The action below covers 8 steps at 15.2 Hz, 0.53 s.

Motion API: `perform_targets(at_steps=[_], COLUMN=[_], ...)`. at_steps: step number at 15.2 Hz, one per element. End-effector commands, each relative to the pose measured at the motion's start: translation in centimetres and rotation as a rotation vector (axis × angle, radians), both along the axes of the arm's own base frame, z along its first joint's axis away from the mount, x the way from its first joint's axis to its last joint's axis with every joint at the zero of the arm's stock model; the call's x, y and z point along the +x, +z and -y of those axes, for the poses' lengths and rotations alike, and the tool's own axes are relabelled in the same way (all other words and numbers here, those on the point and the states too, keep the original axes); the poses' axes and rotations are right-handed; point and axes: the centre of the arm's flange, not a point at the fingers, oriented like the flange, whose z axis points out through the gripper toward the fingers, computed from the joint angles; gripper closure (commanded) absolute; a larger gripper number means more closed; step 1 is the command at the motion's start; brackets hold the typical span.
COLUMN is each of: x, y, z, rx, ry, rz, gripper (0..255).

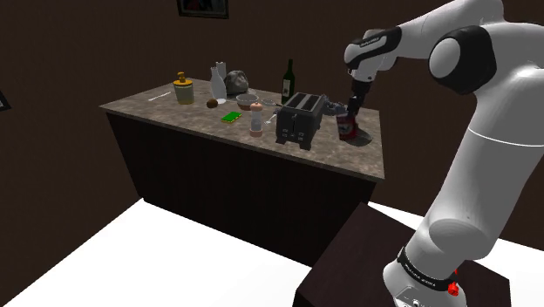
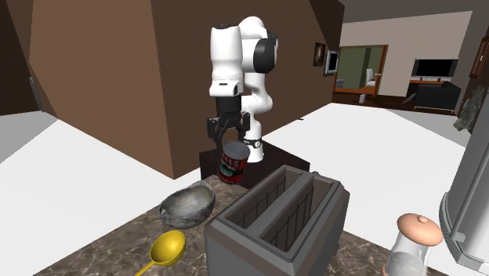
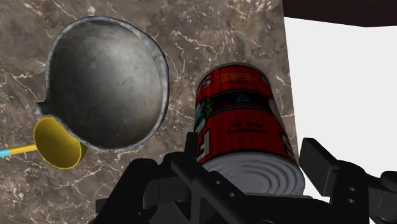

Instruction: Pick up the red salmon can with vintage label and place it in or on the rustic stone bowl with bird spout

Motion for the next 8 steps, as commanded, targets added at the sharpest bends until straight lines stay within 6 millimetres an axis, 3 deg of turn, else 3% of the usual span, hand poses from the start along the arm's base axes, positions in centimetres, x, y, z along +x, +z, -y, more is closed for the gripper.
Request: perform_targets(at_steps=[1,8], x=[0.0,0.0], y=[1.1,4.8], z=[0.0,0.0], rx=[0.0,0.0], ry=[0.0,0.0], rz=[0.0,0.0], gripper=[255,255])
